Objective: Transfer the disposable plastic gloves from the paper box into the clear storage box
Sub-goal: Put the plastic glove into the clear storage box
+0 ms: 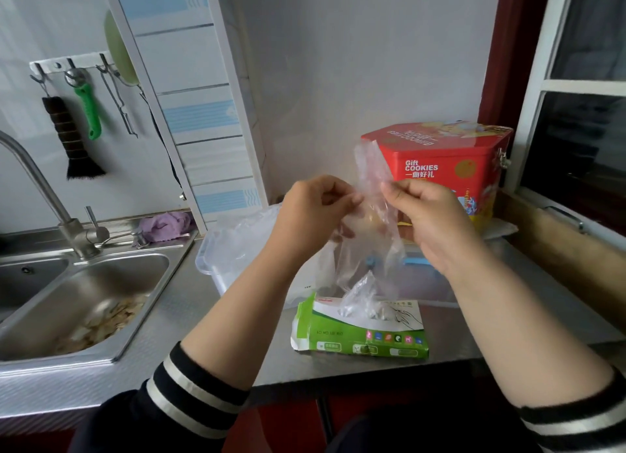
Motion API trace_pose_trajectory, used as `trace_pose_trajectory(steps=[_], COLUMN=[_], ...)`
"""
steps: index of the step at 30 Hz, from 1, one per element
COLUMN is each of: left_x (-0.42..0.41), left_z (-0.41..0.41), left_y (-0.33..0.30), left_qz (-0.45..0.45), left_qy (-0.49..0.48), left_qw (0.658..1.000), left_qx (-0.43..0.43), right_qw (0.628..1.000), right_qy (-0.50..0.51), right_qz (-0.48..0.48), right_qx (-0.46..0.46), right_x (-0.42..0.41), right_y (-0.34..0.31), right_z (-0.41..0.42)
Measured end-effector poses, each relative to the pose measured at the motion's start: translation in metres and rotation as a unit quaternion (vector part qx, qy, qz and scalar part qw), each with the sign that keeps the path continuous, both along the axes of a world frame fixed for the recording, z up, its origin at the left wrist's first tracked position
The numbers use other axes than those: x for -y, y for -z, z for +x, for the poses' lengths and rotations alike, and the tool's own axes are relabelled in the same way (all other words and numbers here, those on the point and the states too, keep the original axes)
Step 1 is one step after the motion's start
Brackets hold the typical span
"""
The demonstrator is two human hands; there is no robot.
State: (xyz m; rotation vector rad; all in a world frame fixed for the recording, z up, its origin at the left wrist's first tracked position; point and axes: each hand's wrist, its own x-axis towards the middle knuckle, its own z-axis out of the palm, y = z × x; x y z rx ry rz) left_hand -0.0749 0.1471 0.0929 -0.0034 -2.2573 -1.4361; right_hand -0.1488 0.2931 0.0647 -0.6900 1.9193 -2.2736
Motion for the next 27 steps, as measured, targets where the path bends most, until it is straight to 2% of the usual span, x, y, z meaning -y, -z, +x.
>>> trace_pose_trajectory(steps=[4, 6, 10, 13, 18, 22, 24, 27], left_x=[0.010, 0.013, 0.010, 0.004, 0.006, 0.007, 0.008, 0.009], left_z=[0.006, 0.009, 0.009, 0.008, 0.011, 0.012, 0.013, 0.015], left_y=[0.005, 0.008, 0.014, 0.018, 0.020, 0.022, 0.020, 0.014], left_qz=[0.058, 0.066, 0.038, 0.013, 0.062, 0.050, 0.047, -0.007], left_qy=[0.011, 0.008, -0.004, 0.002, 0.028, 0.008, -0.005, -0.022], left_qw=[0.998, 0.998, 0.999, 1.000, 0.998, 0.999, 0.999, 1.000], left_qx=[0.016, 0.008, -0.015, -0.026, 0.010, 0.012, 0.011, 0.010], right_qw=[0.997, 0.997, 0.998, 0.998, 0.996, 0.975, 0.964, 0.965], right_qy=[0.052, 0.064, -0.040, -0.035, -0.054, -0.159, -0.181, -0.185], right_qz=[-0.050, -0.043, 0.040, 0.037, -0.061, -0.125, -0.131, -0.075], right_qx=[0.003, -0.004, -0.032, -0.029, 0.028, 0.091, 0.143, 0.172], right_x=[-0.004, -0.004, 0.002, 0.008, 0.004, 0.000, -0.002, -0.009], right_y=[-0.005, -0.007, -0.005, 0.001, 0.009, 0.011, 0.012, 0.019], right_z=[0.000, 0.002, 0.020, 0.024, 0.017, 0.012, 0.007, 0.001])
